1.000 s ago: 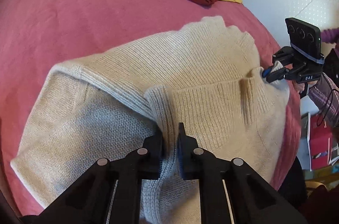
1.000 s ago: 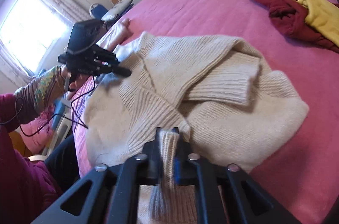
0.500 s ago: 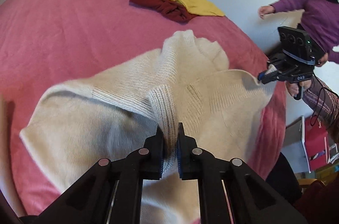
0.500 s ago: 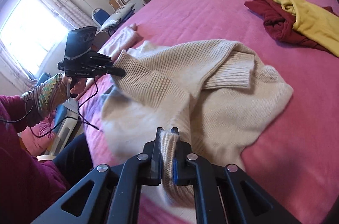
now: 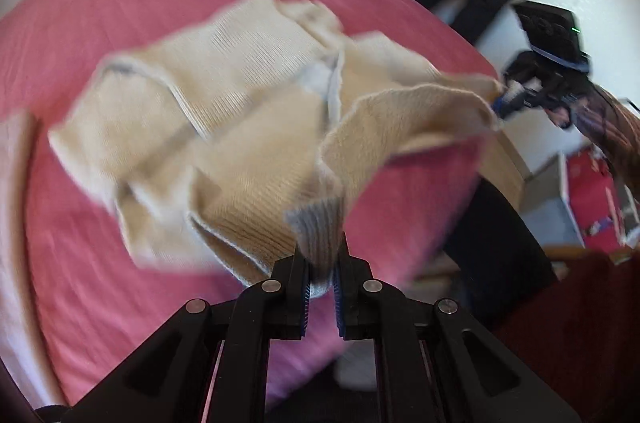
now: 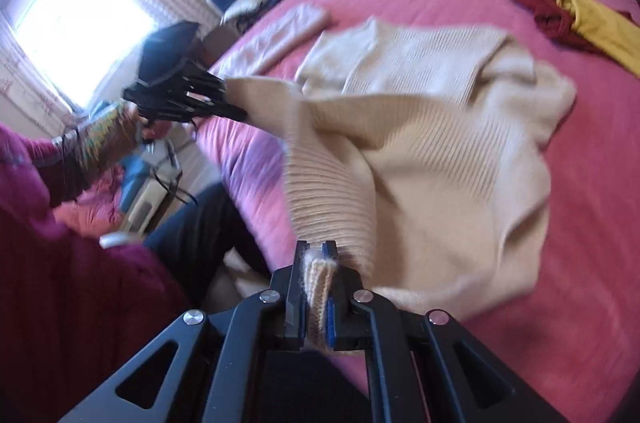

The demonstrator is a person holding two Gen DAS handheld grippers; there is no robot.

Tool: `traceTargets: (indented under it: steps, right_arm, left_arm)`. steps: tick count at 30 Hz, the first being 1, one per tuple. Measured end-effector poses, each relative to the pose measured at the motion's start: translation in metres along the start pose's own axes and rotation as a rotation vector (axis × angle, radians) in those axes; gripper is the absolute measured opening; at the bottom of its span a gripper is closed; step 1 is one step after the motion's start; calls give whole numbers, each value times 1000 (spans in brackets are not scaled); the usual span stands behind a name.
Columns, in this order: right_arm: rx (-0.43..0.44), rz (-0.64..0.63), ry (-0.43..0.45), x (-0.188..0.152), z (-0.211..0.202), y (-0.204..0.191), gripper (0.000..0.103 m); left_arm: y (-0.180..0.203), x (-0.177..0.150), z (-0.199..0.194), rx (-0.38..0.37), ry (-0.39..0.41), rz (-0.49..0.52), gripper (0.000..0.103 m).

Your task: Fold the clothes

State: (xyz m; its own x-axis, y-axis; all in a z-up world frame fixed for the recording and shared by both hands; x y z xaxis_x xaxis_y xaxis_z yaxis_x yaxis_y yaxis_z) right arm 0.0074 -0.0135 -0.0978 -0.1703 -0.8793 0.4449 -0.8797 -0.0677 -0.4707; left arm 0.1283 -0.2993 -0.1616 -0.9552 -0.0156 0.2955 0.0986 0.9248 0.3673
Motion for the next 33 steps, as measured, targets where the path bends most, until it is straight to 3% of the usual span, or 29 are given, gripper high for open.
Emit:
traceTargets:
  steps: [5, 9, 11, 14, 16, 18, 19, 21, 23, 26, 29, 33]
  right_arm:
    - [91, 69, -112, -61, 30, -30, 6]
    - [140, 95, -234, -100, 67, -59, 11]
    - [106, 125, -268, -110, 73, -63, 25]
    - [83, 228, -274, -118, 64, -56, 26]
    - [68, 262, -215, -110, 47, -50, 27]
    - [53, 270, -110, -85, 25, -41, 27]
    - [23, 257, -43, -64, 14, -33, 27]
    - [-32, 250, 70, -25, -1, -11, 27]
    - [-72, 277, 174, 15, -7, 23, 29]
    - [-122, 333, 261, 75, 4, 92, 30]
    - [-140, 414, 294, 110, 22, 157, 30]
    - [-88, 516, 310, 121, 49, 214, 33]
  left_arm:
    - [33, -78, 14, -4, -134, -22, 10]
    - [28, -126, 30, 25, -260, -99, 12]
    - [18, -136, 29, 54, -287, -141, 12]
    - [-8, -135, 14, 96, -249, -231, 13]
    - [-24, -120, -2, 120, -164, -281, 19]
    - [-43, -92, -15, 155, -64, -311, 35]
    - [-49, -76, -18, 176, -19, -318, 53]
    - [-66, -32, -20, 194, 82, -333, 65]
    - [-82, 12, -14, 164, 149, -346, 66]
    - [-112, 74, 4, 113, 211, -379, 66]
    - [-139, 124, 33, 75, 187, -431, 66]
    - [-150, 155, 64, 38, 129, -441, 66]
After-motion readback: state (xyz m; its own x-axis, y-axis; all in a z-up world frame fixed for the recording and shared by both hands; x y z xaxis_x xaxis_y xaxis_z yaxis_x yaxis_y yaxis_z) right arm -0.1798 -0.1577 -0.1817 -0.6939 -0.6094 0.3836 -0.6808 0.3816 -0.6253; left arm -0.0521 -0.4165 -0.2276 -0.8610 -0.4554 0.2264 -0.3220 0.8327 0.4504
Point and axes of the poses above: each gripper's, at about its wrist camera, not at the fingertips, and z roughly the way its jaws point, y to its right, x to its top, the point moved 2 cm from there along z, roughly the way its jaws point, and after that the axes turned 4 degrees about -z, right-handed, at the moved point
